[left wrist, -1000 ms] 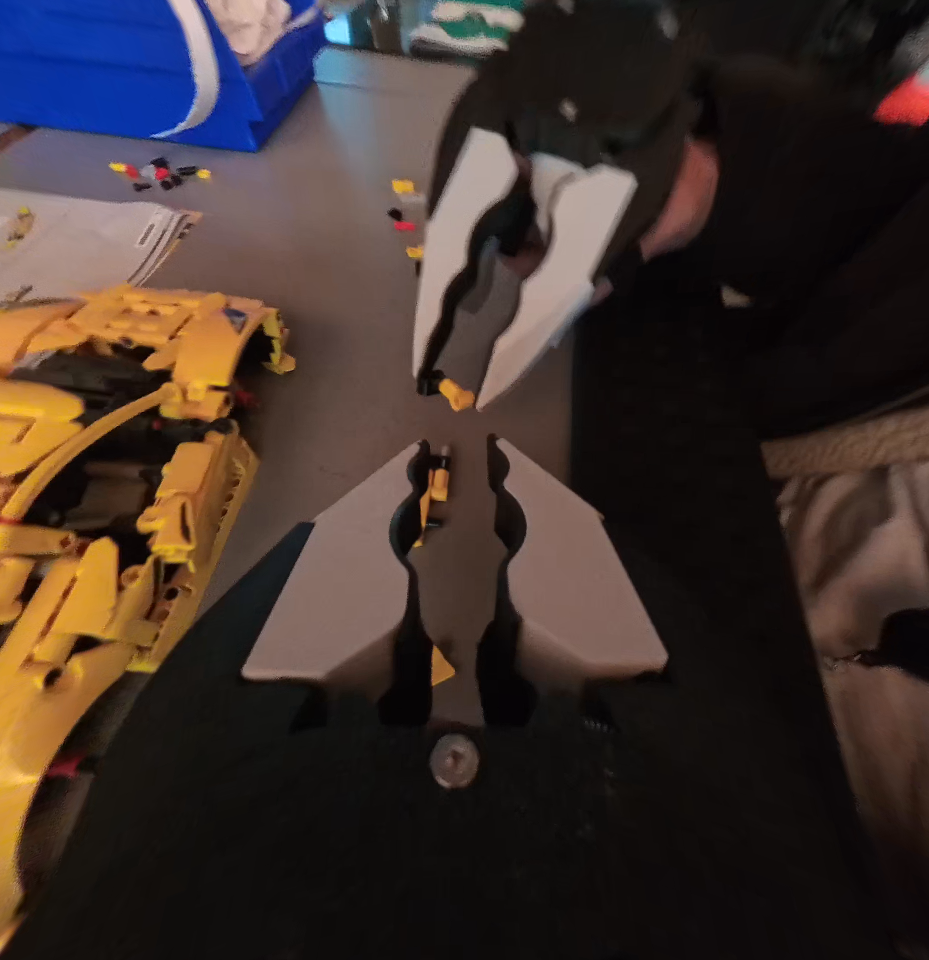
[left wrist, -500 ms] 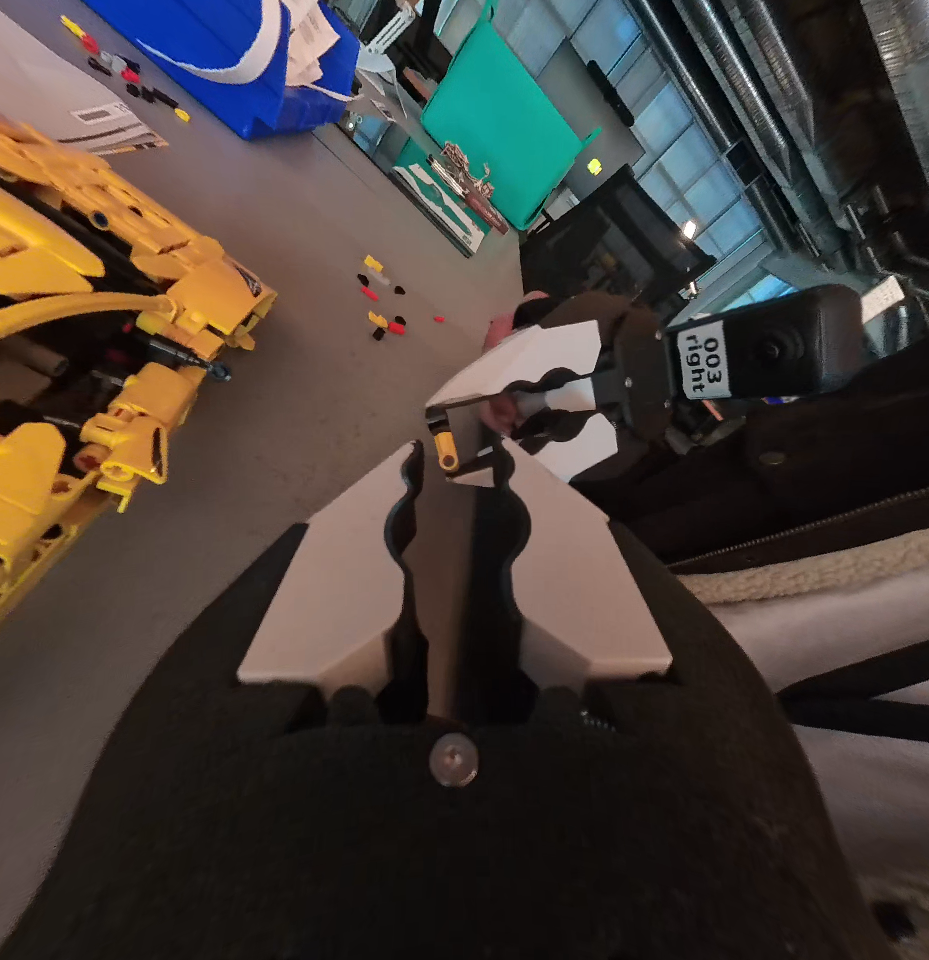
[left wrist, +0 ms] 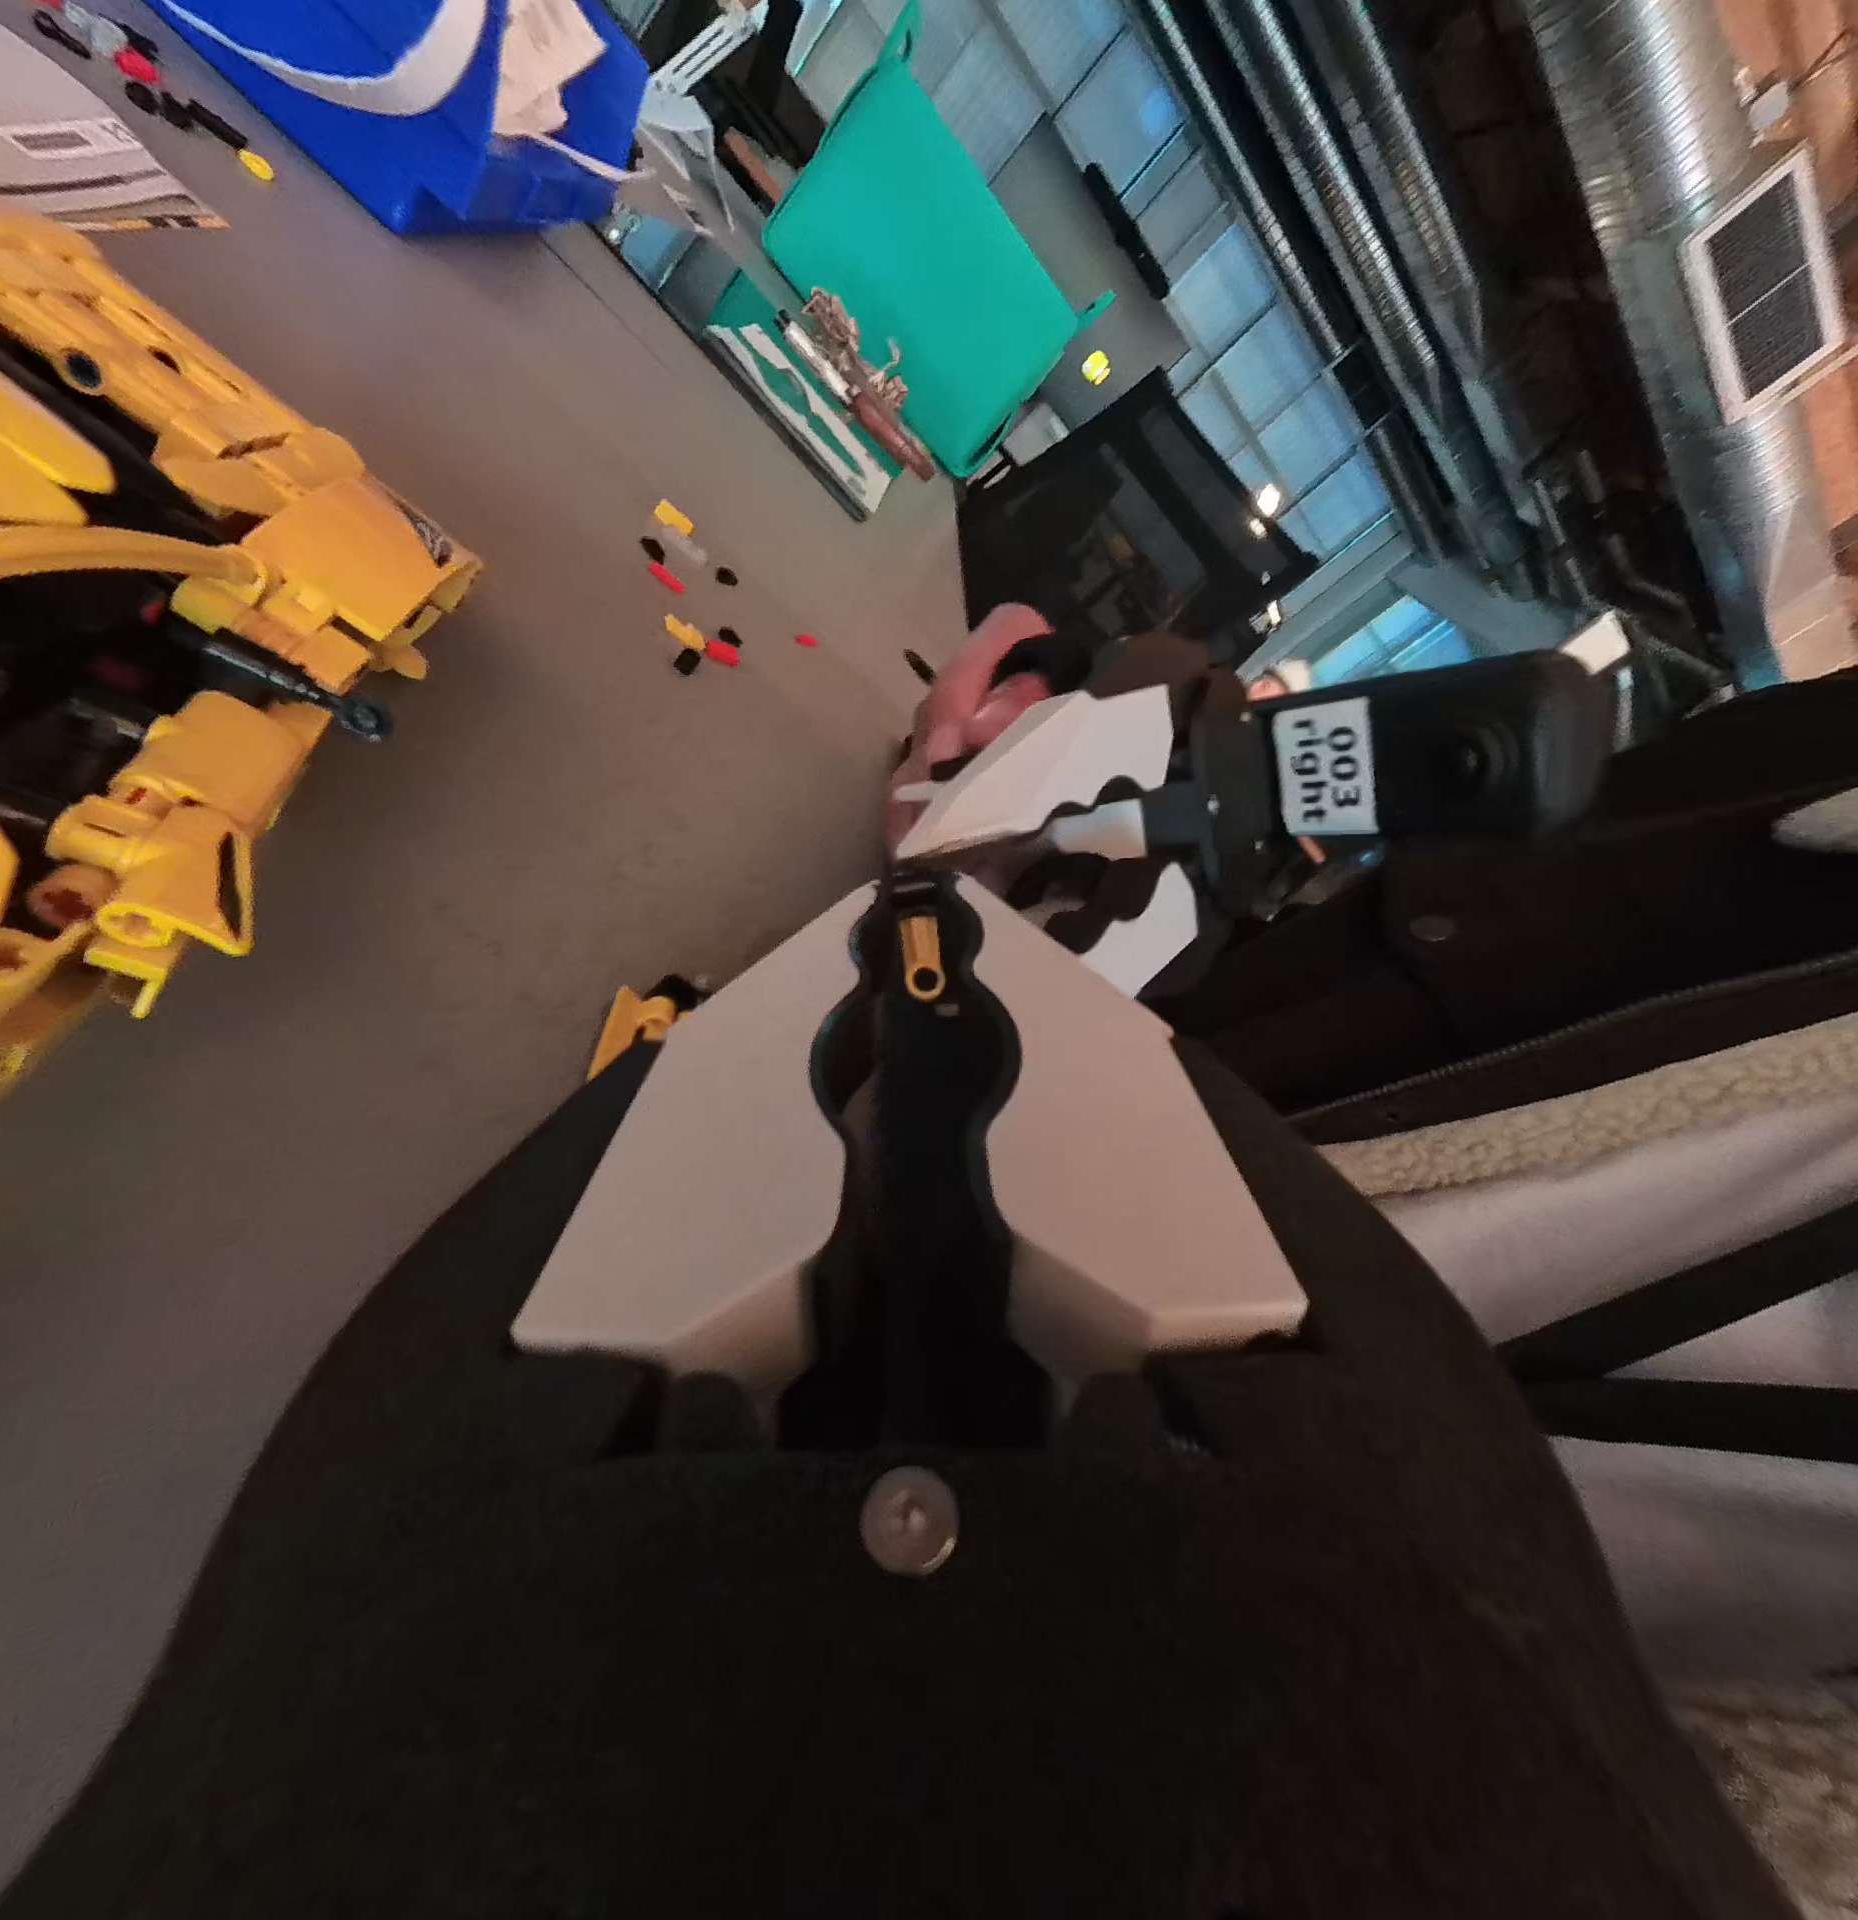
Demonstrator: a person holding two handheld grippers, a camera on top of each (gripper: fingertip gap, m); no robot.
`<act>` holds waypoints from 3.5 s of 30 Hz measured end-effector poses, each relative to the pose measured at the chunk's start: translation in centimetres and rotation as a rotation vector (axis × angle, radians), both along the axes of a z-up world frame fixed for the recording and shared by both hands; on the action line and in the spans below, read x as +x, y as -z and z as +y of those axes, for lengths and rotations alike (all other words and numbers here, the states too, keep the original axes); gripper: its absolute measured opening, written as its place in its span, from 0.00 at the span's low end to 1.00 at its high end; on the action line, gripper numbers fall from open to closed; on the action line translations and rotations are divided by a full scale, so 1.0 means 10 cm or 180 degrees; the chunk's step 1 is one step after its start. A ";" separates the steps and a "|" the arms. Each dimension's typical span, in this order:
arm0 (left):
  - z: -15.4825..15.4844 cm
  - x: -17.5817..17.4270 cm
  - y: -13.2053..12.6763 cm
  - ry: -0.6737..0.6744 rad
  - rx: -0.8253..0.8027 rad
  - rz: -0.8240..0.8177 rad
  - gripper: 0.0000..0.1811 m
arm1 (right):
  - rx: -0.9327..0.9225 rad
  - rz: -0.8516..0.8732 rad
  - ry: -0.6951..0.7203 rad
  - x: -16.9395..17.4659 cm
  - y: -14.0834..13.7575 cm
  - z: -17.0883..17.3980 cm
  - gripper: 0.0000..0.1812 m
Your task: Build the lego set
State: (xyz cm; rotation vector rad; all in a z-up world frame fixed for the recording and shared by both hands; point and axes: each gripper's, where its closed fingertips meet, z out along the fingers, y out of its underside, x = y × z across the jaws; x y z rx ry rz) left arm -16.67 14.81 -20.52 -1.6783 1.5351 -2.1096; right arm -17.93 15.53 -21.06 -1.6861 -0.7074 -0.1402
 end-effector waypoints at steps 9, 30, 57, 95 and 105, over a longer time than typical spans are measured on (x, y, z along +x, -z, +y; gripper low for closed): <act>-0.03 -0.11 -0.44 0.0084 -0.0269 -0.0731 0.04 | -0.0949 0.3031 -0.0919 -0.28 -0.31 0.00 0.16; 0.12 0.02 0.15 -0.0390 0.1614 -0.0267 0.15 | -0.0353 -0.1750 0.1307 0.40 0.33 0.20 0.04; 0.14 0.02 0.52 -0.0321 0.2646 0.0005 0.00 | -0.0605 -0.1948 0.1177 0.33 0.59 0.20 0.04; -0.01 -0.20 0.43 0.0312 0.1776 -0.0041 0.09 | 0.0217 -0.2202 0.0241 -0.07 0.40 0.05 0.04; 0.19 -0.25 0.74 0.0352 0.3168 -0.0081 0.09 | -0.0693 -0.0260 -0.0054 0.04 0.39 -0.07 0.18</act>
